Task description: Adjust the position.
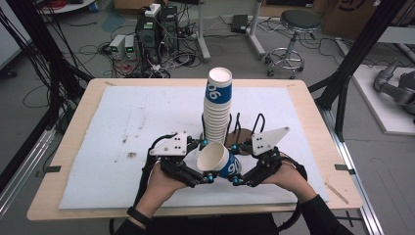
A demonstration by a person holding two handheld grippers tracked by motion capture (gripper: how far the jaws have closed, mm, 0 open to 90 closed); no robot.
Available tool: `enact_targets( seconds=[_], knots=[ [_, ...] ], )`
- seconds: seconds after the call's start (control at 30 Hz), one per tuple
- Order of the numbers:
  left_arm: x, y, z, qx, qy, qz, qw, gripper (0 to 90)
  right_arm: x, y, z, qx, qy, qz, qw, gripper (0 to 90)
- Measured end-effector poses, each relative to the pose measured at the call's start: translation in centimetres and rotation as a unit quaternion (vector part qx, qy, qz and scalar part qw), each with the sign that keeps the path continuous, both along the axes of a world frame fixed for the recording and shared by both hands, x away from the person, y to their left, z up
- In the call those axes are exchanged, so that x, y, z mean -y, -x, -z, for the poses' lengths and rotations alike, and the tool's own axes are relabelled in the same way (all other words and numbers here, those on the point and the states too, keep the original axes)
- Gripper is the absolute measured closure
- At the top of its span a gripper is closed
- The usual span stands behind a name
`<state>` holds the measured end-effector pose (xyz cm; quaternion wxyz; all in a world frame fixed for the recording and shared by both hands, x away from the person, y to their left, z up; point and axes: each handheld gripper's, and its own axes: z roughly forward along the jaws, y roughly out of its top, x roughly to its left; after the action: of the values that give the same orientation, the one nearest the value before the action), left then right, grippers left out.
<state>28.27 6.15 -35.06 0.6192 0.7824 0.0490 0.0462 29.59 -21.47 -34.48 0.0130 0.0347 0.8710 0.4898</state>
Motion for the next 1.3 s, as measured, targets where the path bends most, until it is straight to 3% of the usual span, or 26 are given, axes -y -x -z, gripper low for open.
enact_targets(
  seconds=[0.03,0.07,0.2,0.23,0.3,0.43,0.67,0.8,0.87,0.93,0.97,1.0,1.07,1.1,1.2,1.3],
  knots=[
    [0.0,0.0,-0.2,0.007,-0.026,-0.005,0.9996,23.0,0.0,0.1,-0.2,0.014,0.017,0.001,0.9998,23.7],
    [0.0,0.0,-0.3,0.009,-0.038,-0.004,0.9992,23.0,-0.1,0.2,-0.2,0.018,0.023,0.002,0.9996,23.2],
    [0.1,0.1,-0.5,0.016,-0.060,-0.005,0.9980,23.2,-0.8,0.4,0.2,0.025,0.051,-0.003,0.9984,22.7],
    [0.3,0.1,-0.6,0.019,-0.077,-0.003,0.9968,23.3,-1.0,0.5,0.4,0.027,0.058,-0.004,0.9979,22.8],
    [0.5,0.3,-0.6,0.021,-0.086,-0.002,0.9961,23.3,-1.5,0.5,0.8,0.028,0.066,-0.003,0.9974,23.4],
    [0.8,0.6,-0.9,0.025,-0.083,0.003,0.9962,23.3,-1.8,0.5,1.4,0.024,0.068,-0.001,0.9974,29.9],
    [0.6,0.6,-1.0,0.016,-0.031,-0.004,0.9994,19.8,-1.4,0.3,1.5,0.006,0.021,-0.012,0.9997,30.5],
    [0.5,0.6,-1.0,0.015,-0.011,-0.006,0.9998,18.3,-1.2,0.2,1.4,-0.003,-0.001,-0.014,0.9999,30.4],
    [0.5,0.6,-0.8,0.010,0.010,-0.010,0.9999,17.7,-1.2,0.2,1.5,-0.006,-0.008,-0.014,0.9999,30.4],
    [0.5,0.7,-0.6,0.003,0.047,-0.011,0.9988,16.3,-1.2,0.2,1.5,-0.012,-0.018,-0.012,0.9997,30.4],
    [0.5,0.7,-0.6,0.003,0.047,-0.011,0.9988,15.2,-1.2,0.2,1.5,-0.012,-0.023,-0.014,0.9996,30.4],
    [0.4,0.6,-0.5,-0.002,0.067,-0.008,0.9977,15.3,-1.2,0.2,1.5,-0.017,-0.029,-0.014,0.9993,30.4],
    [0.4,0.6,-0.4,-0.004,0.073,-0.007,0.9973,15.2,-1.1,0.1,1.5,-0.017,-0.035,-0.014,0.9992,30.4],
    [0.4,0.5,-0.3,-0.013,0.092,-0.006,0.9956,15.2,-1.1,0.1,1.5,-0.016,-0.038,-0.012,0.9991,30.4],
    [0.4,0.5,-0.1,-0.017,0.104,-0.007,0.9945,15.3,-1.1,0.2,1.6,-0.029,-0.055,-0.009,0.9980,30.4],
    [0.5,0.5,0.0,-0.012,0.109,-0.015,0.9939,15.3,-1.3,0.2,1.7,-0.030,-0.056,-0.007,0.9979,30.4]
  ],
)
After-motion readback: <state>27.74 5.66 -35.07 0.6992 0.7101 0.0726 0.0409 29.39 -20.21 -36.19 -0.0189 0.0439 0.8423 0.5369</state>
